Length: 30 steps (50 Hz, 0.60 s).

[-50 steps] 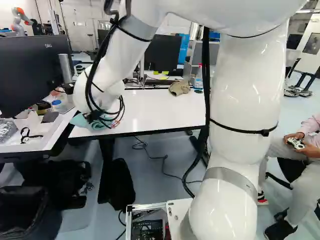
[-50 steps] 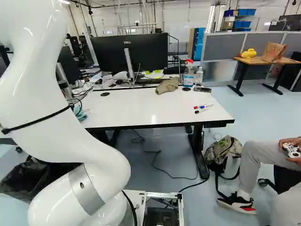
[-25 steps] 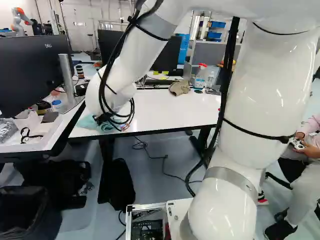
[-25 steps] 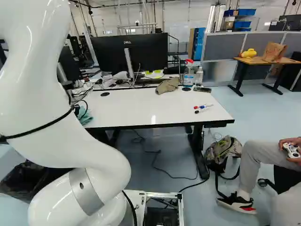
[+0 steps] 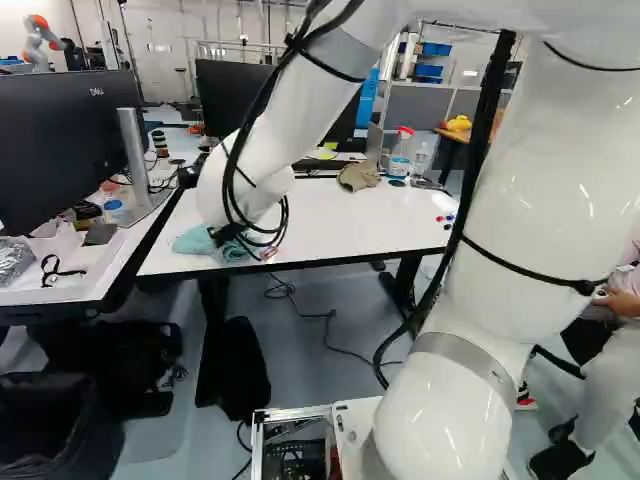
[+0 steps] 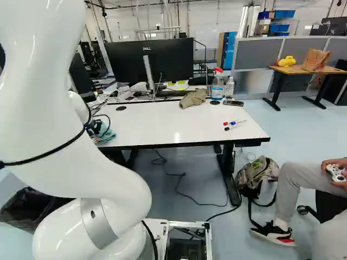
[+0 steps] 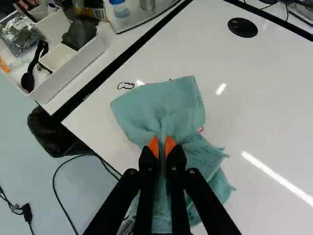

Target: Clean the table with the green towel

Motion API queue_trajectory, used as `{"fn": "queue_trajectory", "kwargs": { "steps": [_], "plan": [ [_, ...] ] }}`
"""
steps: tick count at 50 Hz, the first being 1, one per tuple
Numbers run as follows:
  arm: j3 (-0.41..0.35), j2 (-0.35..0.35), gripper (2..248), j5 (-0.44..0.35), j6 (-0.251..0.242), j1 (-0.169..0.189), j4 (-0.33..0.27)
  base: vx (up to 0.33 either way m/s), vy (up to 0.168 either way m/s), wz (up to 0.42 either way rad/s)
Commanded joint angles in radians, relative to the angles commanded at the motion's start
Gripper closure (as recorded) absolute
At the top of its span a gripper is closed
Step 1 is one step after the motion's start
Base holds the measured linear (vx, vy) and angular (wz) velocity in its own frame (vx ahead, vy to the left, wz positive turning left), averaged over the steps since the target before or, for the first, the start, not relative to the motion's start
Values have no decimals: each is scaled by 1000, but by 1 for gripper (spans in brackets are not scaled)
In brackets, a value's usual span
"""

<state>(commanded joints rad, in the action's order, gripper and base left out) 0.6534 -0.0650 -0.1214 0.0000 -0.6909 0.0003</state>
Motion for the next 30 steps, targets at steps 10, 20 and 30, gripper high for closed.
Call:
{"fn": "queue_trajectory", "kwargs": {
  "steps": [10,20,30],
  "plan": [
    [6,-6,215,0,0,39,0,0,0,0],
    [19,-18,215,0,0,78,0,0,0,0],
    [41,-38,215,0,0,114,0,0,0,0]
  ]
}}
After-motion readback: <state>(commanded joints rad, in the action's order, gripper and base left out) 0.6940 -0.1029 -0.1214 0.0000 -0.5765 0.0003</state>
